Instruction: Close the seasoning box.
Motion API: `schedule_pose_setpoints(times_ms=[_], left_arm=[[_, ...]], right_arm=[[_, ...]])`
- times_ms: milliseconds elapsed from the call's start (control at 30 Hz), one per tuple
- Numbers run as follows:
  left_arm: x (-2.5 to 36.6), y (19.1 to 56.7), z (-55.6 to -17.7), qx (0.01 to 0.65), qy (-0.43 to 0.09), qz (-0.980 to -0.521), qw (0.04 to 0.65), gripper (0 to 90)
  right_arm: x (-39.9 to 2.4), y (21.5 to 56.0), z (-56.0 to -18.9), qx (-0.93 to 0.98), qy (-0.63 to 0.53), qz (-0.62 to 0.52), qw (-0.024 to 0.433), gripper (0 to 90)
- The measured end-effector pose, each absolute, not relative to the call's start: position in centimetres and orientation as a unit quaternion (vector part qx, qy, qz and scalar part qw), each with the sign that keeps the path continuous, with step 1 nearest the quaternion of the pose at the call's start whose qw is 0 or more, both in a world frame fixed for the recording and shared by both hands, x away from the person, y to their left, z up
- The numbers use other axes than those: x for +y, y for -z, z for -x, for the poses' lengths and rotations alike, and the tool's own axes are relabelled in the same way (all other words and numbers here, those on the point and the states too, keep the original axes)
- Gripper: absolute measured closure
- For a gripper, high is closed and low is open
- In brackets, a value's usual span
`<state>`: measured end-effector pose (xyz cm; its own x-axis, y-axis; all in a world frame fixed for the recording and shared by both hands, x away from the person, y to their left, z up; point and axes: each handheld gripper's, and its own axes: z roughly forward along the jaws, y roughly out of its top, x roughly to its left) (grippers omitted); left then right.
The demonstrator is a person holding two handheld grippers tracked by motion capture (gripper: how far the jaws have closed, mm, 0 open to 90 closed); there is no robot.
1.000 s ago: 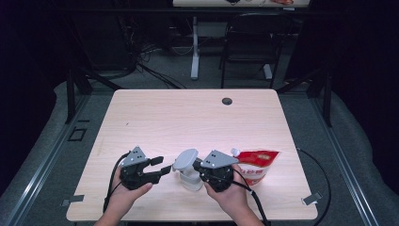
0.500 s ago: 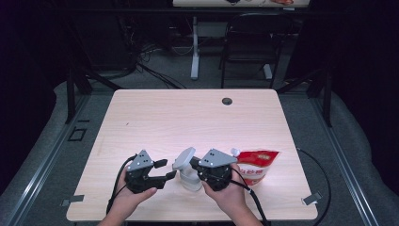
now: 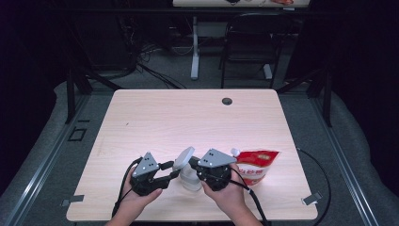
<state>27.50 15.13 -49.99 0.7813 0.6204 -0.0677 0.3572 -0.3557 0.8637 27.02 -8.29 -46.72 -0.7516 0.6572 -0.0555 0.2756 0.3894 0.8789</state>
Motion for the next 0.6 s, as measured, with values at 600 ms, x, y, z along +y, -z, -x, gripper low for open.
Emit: schedule_pose_setpoints(times_ms=[600], left_arm=[[15.99,50.22,-27.83,0.322,-0.145,-0.804,0.478,74.2]], right_arm=[[-9.18,46.72,-26.29,0.808,-0.472,-0.287,0.205,87.3]])
